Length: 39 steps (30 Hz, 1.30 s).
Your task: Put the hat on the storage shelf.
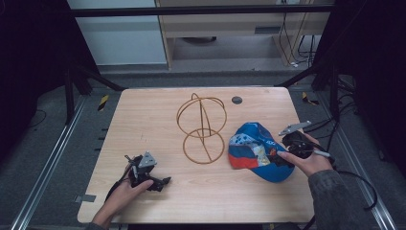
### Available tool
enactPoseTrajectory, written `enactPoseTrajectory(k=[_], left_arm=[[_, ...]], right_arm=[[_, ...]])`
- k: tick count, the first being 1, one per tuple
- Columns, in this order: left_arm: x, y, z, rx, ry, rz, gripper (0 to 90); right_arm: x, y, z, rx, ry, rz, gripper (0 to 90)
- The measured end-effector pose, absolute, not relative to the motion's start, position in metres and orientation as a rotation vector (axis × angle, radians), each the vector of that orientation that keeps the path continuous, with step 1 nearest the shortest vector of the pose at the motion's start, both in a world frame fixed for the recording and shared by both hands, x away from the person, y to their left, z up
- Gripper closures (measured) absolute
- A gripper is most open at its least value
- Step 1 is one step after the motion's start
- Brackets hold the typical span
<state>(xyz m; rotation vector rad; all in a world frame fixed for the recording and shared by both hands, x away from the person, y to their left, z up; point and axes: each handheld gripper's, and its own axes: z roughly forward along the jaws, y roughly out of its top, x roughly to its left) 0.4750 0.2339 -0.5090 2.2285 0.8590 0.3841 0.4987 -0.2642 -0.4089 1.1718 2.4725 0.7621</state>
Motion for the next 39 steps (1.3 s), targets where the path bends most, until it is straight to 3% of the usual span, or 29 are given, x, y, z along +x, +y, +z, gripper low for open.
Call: enactPoseTrajectory(k=[18, 28, 35, 39], left_arm=[[0.475, 0.234, -0.509, 2.232, 0.857, 0.385, 0.0], [0.475, 0.234, -0.509, 2.232, 0.859, 0.387, 0.0], [0.475, 0.234, -0.509, 2.232, 0.86, 0.387, 0.0], [0.474, 0.234, -0.509, 2.232, 0.862, 0.387, 0.0]], right_arm=[[0.524, -0.239, -0.408, 1.134, 2.545, 0.734, 19.4], [0.542, -0.23, -0.42, 1.161, 2.569, 0.715, 33.8], [0.548, -0.231, -0.421, 1.176, 2.604, 0.695, 55.2], [0.548, -0.232, -0.422, 1.175, 2.635, 0.7, 79.2]])
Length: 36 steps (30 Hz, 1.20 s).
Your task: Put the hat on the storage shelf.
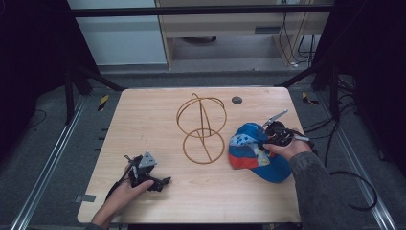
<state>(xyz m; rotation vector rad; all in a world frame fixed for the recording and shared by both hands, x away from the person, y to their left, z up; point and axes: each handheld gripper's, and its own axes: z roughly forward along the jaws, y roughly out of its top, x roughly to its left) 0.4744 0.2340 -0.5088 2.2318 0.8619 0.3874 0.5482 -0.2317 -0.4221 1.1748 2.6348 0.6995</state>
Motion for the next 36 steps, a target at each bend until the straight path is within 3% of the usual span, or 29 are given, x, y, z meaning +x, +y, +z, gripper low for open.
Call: enactPoseTrajectory(k=[4, 15, 36], left_arm=[[0.474, 0.234, -0.509, 2.226, 0.865, 0.386, 0.0], [0.474, 0.233, -0.509, 2.225, 0.872, 0.39, 0.0], [0.473, 0.233, -0.509, 2.218, 0.883, 0.392, 0.0]], right_arm=[[0.547, -0.233, -0.419, 1.177, 2.643, 0.73, 89.6], [0.535, -0.243, -0.4, 1.177, 2.622, 0.803, 90.0], [0.52, -0.266, -0.325, 1.159, 2.478, 0.939, 90.0]])
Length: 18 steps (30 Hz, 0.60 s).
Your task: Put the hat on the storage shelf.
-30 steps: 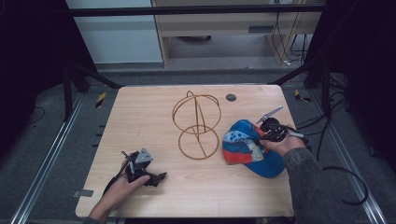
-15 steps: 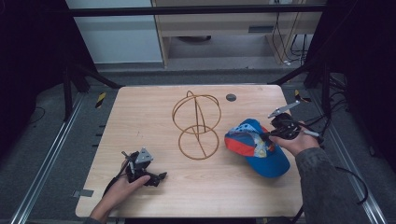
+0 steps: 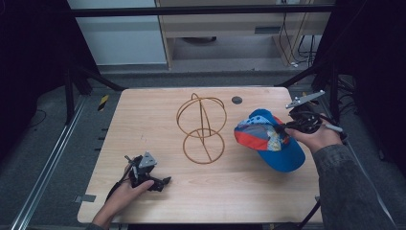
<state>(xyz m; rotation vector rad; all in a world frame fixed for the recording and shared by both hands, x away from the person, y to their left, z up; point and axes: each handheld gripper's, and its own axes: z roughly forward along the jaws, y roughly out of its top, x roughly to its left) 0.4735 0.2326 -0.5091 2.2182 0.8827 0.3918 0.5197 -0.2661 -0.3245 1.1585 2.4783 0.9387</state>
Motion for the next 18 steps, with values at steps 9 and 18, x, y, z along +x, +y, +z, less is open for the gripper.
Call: enactPoseTrajectory(k=[9, 18], left_arm=[[0.474, 0.233, -0.509, 2.22, 0.88, 0.393, 0.0], [0.473, 0.233, -0.509, 2.219, 0.882, 0.393, 0.0]], right_arm=[[0.514, -0.263, -0.299, 1.102, 2.439, 0.969, 90.0], [0.505, -0.258, -0.277, 1.051, 2.409, 1.0, 90.0]])
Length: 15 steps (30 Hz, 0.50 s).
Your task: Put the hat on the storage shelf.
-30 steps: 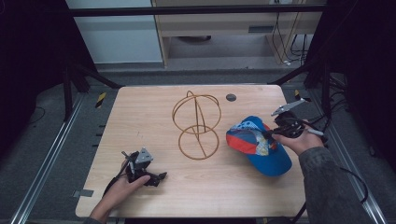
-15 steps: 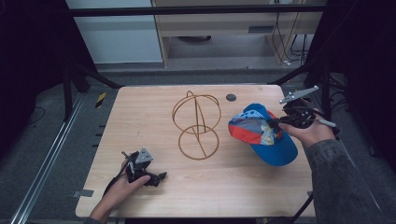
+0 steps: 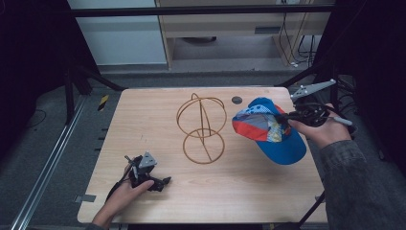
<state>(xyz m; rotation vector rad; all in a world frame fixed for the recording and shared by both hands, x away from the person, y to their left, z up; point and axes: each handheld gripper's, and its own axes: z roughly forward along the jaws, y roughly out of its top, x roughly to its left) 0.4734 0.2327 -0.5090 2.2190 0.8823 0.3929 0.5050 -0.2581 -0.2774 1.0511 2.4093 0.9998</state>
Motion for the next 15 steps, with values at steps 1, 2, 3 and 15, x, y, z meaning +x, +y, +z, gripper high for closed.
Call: enactPoseTrajectory(k=[1, 2, 3, 15], left_arm=[[0.473, 0.233, -0.509, 2.219, 0.883, 0.394, 0.0], [0.473, 0.233, -0.509, 2.217, 0.884, 0.393, 0.0], [0.473, 0.233, -0.509, 2.218, 0.883, 0.394, 0.0], [0.473, 0.233, -0.509, 2.219, 0.883, 0.393, 0.0]], right_arm=[[0.504, -0.258, -0.275, 1.044, 2.406, 1.001, 90.0], [0.503, -0.257, -0.272, 1.043, 2.396, 1.006, 90.0], [0.503, -0.256, -0.27, 1.039, 2.392, 1.015, 90.0], [0.493, -0.243, -0.236, 0.975, 2.338, 1.117, 90.0]])
